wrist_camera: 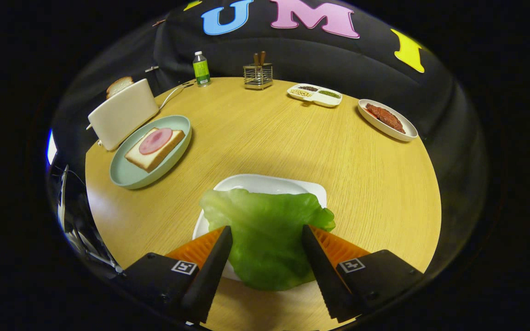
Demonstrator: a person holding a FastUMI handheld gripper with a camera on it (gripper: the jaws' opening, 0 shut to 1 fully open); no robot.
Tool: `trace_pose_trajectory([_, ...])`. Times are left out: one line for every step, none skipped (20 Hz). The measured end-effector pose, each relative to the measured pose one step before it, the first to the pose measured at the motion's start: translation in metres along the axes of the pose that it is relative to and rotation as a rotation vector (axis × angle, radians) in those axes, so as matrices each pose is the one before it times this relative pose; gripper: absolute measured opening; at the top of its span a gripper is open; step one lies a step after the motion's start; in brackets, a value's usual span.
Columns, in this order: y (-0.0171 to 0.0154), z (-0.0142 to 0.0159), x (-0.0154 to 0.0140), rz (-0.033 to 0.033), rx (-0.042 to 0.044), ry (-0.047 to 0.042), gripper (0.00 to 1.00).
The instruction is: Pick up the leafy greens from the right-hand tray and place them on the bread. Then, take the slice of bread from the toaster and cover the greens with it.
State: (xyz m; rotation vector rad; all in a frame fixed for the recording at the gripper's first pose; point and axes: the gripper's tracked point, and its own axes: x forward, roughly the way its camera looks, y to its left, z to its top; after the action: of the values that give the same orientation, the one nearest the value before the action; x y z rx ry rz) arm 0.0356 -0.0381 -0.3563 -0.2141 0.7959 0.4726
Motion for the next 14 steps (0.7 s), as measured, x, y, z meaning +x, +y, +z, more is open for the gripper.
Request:
trace_pose_trajectory([0.00033,-0.00166,0.00229,-0.00343,-0.00252,0.00699,0.95])
trace_pose_trajectory([0.00022,0.00313,0.00134,-0.00043,-0.00197,-0.00154,0.81])
trace_pose_trajectory([-0.00049,0.00102,0.00205,-0.00005,0.00077,0.00371,0.80])
trace_pose_trajectory([-0.00039,-0.00055,-0.00143,0.00176,0.00448,0.00222,0.80])
trace_pose_trajectory([-0.00254,0.00059,-0.00065,-0.01103,0.01654,-0.00053,0.76])
trace_pose_trajectory([0.00006,-0.00203,-0.00081,-0.00084,0.00948,0.00547,0.60])
trace_pose_trajectory([0.00026,0.00034,0.00025,0.00153,-0.00948,-0.00387,0.44])
trace_pose_trajectory([-0.00449,0.00044,-0.00023,-0.01319,0.00667,-0.00161,0.34])
trace_pose_trajectory([-0.00060,0.00086,-0.00064,-0.00468,0.01178,-0.00307,0.24])
trace_pose_trajectory([0.00050,0.00060,-0.00026,-0.00286,0.00462,-0.00287,0.14])
trace_pose_trajectory([0.00049,-0.00029,-0.00030,0.00342,-0.00336,0.00079,0.11])
trace_pose_trajectory([0.00083,0.00099,0.00058,0.00638,-0.00082,0.00020,0.11])
trace_pose_trajectory([0.00021,0.00016,-0.00225,0.00358,0.00202,0.00124,0.07])
trace_pose_trajectory([-0.00114,-0.00059,0.00223,-0.00170,0.00423,0.00146,0.07])
